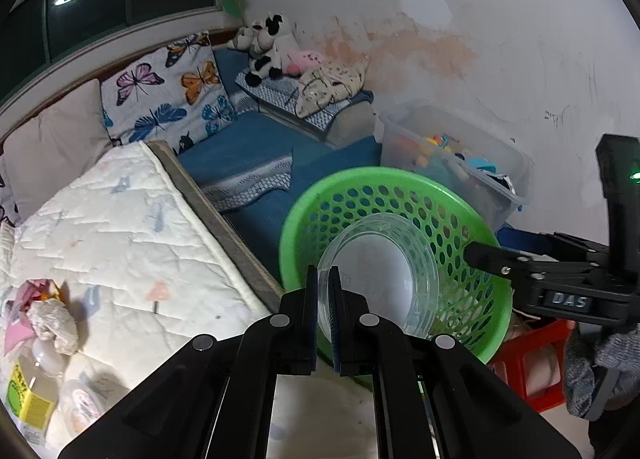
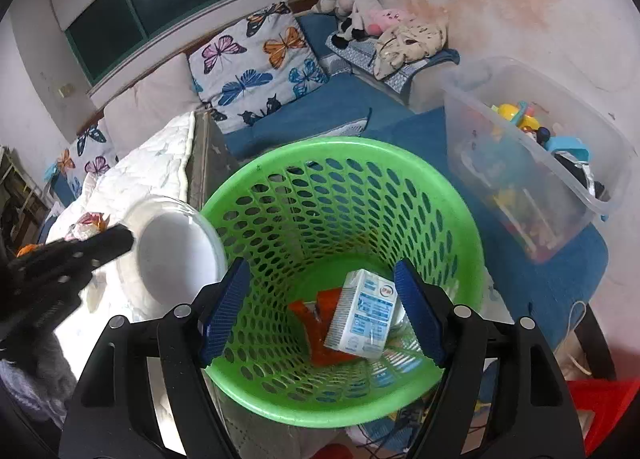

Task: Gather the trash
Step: 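Drop the milk carton into the basket while the left gripper holds the clear lid, then grasp the round dessert cup with the right gripper while the left gripper approaches the bottle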

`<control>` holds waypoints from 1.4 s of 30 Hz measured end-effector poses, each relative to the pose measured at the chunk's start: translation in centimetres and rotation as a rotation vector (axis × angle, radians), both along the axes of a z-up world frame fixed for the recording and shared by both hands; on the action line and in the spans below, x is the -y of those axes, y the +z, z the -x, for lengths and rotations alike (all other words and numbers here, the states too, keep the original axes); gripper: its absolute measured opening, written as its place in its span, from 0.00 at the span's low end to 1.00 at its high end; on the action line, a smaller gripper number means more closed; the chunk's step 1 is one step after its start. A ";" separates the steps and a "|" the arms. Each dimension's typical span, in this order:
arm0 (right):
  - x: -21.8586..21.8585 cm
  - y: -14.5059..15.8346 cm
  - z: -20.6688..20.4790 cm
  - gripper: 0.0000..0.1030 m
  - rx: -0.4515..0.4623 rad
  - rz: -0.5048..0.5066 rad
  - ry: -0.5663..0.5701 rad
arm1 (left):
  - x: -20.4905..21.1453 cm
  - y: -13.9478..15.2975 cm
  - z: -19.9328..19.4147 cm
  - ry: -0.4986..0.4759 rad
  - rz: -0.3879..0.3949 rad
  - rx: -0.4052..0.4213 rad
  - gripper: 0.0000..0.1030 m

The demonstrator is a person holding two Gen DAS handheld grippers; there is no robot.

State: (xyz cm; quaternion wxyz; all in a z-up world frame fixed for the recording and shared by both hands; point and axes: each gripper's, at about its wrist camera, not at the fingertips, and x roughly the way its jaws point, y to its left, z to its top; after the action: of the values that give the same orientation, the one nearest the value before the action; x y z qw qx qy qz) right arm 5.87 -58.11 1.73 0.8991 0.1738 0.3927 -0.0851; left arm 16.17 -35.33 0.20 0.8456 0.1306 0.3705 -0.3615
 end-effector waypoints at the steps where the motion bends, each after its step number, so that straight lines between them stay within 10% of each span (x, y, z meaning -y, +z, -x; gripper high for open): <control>1: 0.1 0.1 0.2 0.73 0.005 -0.003 -0.002 | 0.3 -0.2 0.0 -0.001 -0.004 -0.004 0.05; 6: 0.4 0.2 0.8 0.73 0.010 -0.013 -0.011 | 1.4 -1.3 0.2 -0.018 -0.020 -0.037 0.07; 12: 0.3 0.2 1.2 0.73 0.011 -0.017 -0.010 | 1.3 -1.7 0.8 -0.012 -0.013 -0.042 0.36; 42: -13.5 1.8 -2.4 0.81 0.028 0.015 0.278 | -21.3 0.5 -0.4 0.316 -0.006 0.031 0.43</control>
State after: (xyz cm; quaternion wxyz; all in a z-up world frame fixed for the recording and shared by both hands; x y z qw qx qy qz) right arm 8.28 -44.64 3.49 0.9089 0.1123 0.3997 0.0398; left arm 16.60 -14.01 0.74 0.8971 0.0787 0.3744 -0.2209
